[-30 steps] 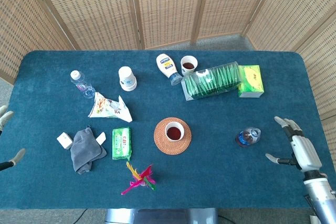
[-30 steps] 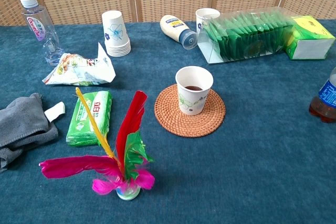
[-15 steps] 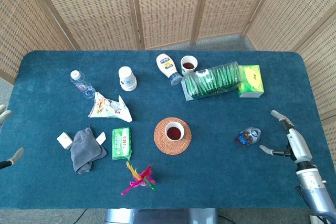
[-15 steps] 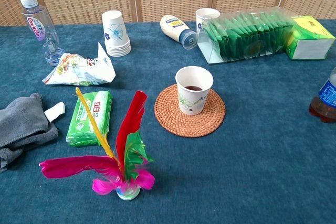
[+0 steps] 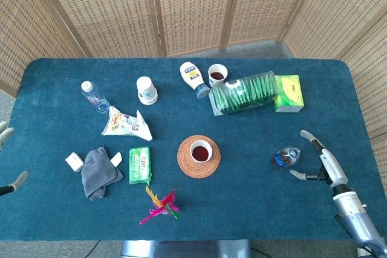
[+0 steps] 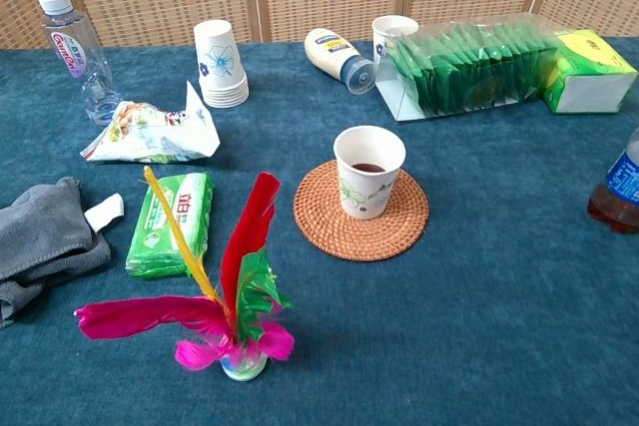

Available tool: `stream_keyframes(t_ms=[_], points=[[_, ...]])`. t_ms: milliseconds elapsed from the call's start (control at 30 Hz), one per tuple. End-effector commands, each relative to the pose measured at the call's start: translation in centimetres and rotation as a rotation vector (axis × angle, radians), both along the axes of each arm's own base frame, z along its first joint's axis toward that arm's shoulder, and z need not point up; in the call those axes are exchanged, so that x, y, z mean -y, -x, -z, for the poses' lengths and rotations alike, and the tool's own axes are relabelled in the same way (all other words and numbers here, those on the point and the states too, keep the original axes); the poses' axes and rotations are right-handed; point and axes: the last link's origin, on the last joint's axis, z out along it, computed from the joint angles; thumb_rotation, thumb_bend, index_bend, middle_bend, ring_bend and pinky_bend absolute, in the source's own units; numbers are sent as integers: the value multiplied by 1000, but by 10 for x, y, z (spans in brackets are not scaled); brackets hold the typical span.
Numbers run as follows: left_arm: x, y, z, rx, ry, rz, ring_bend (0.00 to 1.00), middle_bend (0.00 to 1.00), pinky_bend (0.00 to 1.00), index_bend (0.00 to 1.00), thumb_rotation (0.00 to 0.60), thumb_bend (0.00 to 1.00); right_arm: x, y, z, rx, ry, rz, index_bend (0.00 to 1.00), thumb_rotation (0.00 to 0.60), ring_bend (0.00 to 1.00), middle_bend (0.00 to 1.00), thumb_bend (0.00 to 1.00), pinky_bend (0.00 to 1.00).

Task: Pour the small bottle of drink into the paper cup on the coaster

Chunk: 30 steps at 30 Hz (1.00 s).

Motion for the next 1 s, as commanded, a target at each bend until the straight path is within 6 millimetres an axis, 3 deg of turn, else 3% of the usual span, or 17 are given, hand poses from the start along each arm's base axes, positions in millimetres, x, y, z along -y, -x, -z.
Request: stream_keyframes(t_ms=[33, 367, 1000], points=[[-1, 0, 0, 1, 0, -2, 0, 0, 0, 0, 600, 331, 3, 2, 6, 37, -16, 14, 0, 600, 0, 0, 26, 0], [-1, 1, 0, 0, 3, -7, 0, 0, 0, 0, 600, 331, 6, 11, 18, 103, -61, 38, 0, 600, 0, 0, 26, 0], [-1, -1, 3, -9, 12, -4, 0, 0, 0, 0, 600, 331, 10, 9, 43, 230, -107, 29, 0, 600, 0, 0, 26, 0]])
